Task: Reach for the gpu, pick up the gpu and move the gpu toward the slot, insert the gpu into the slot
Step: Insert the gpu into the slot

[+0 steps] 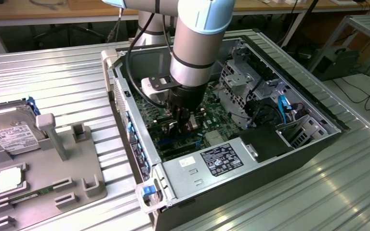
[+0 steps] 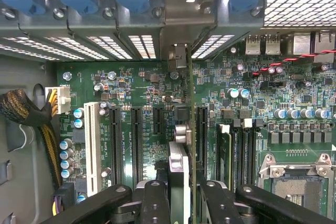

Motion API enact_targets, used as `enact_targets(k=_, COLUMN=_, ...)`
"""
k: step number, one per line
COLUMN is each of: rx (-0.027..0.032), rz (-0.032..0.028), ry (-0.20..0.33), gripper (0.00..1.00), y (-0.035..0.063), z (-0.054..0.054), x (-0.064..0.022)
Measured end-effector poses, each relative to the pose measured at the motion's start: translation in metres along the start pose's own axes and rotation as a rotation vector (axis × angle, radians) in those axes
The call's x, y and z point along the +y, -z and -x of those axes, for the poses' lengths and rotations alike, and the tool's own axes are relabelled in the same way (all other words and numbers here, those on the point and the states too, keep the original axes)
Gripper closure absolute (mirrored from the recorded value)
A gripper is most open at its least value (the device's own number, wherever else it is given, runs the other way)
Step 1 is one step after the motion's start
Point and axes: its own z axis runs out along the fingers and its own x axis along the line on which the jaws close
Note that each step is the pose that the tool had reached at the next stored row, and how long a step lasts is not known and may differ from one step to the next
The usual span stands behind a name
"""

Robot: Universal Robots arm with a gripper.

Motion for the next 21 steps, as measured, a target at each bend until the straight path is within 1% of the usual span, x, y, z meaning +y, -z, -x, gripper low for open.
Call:
enact_targets(k=11, rx=-0.0001, rz=0.0, ry=0.0, gripper=0.72, y=0.0003, z=0.0, x=-0.0005)
enact_targets(k=15, rx=0.0, rz=0.0, ry=0.0, gripper=0.72, y=0.0003, z=0.0, x=-0.0022)
enact_targets(k=18, rx=0.0, rz=0.0, ry=0.0, gripper=0.72, y=0.0004, z=0.0, x=-0.0022)
enact_targets(k=21, rx=0.0002, rz=-0.0003, ry=0.0, gripper=0.72, y=0.0003, z=0.0, x=-0.0001)
